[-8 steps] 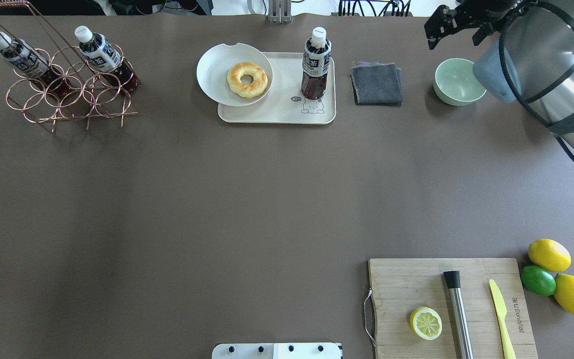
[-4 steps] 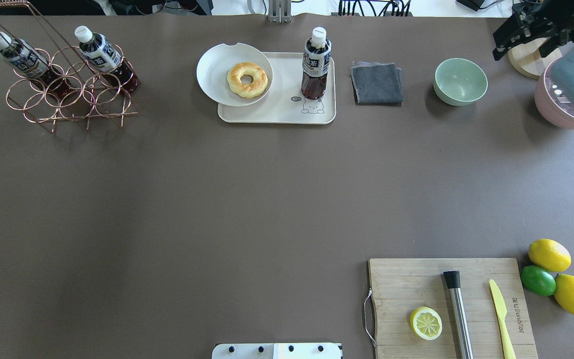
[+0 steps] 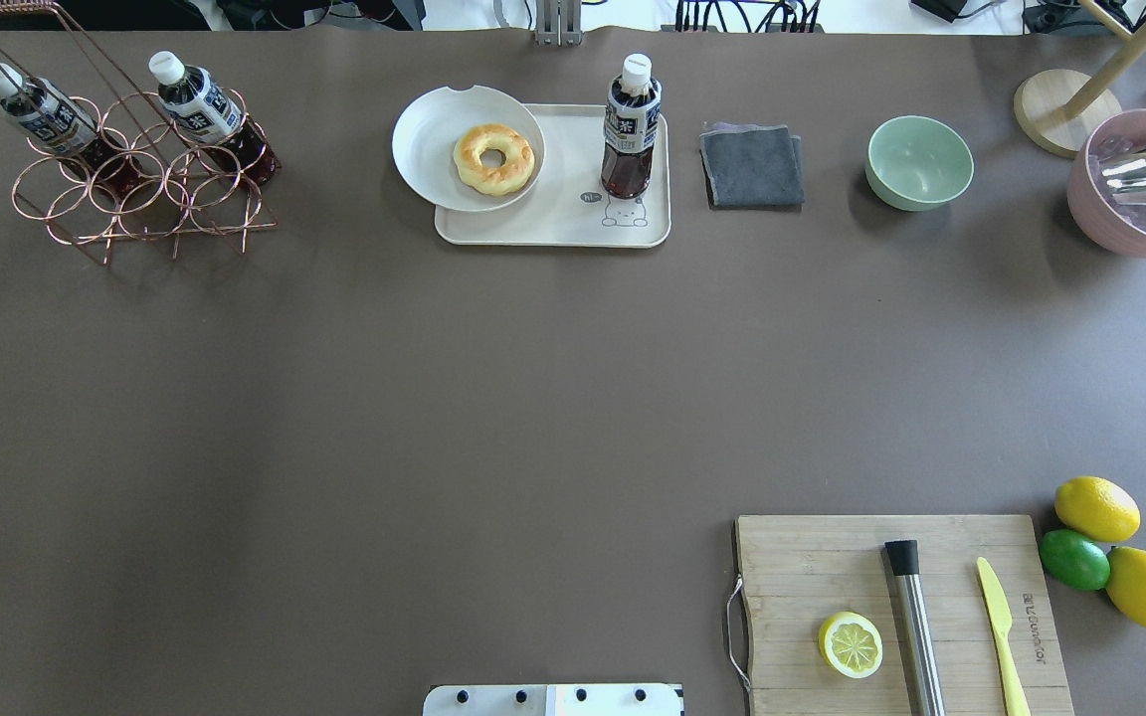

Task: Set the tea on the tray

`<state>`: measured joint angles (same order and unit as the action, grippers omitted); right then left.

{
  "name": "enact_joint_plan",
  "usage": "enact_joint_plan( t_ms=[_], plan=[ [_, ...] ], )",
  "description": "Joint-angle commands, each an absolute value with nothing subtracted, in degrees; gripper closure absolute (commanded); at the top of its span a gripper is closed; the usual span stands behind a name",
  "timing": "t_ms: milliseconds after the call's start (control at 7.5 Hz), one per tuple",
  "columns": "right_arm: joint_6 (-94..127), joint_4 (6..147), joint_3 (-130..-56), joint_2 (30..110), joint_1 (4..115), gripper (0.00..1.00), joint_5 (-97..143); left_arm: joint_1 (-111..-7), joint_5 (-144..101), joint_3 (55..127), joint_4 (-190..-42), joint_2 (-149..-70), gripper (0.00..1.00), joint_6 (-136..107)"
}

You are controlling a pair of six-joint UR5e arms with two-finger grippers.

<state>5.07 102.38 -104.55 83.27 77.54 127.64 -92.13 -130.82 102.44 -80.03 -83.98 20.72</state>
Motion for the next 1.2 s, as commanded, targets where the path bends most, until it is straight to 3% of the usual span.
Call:
enact_joint_plan(
  t_ms=[0,400,1067],
  plan=[
    [-7.4,102.0,-104.4,92.9,85.8,0.00,126.8,-92.4,-130.9,101.6,-79.8,-83.9,0.02,20.1],
    [-12.1,100.0,-99.6,95.4,89.4,0.00,127.1,-92.4,-131.0,98.3,-80.0,-83.8,0.02,20.1],
    [-11.6,100.0,-100.3,95.3,89.8,0.00,128.4,-92.7,-130.9,98.3,-80.0,-83.7,0.02,20.2]
  ],
)
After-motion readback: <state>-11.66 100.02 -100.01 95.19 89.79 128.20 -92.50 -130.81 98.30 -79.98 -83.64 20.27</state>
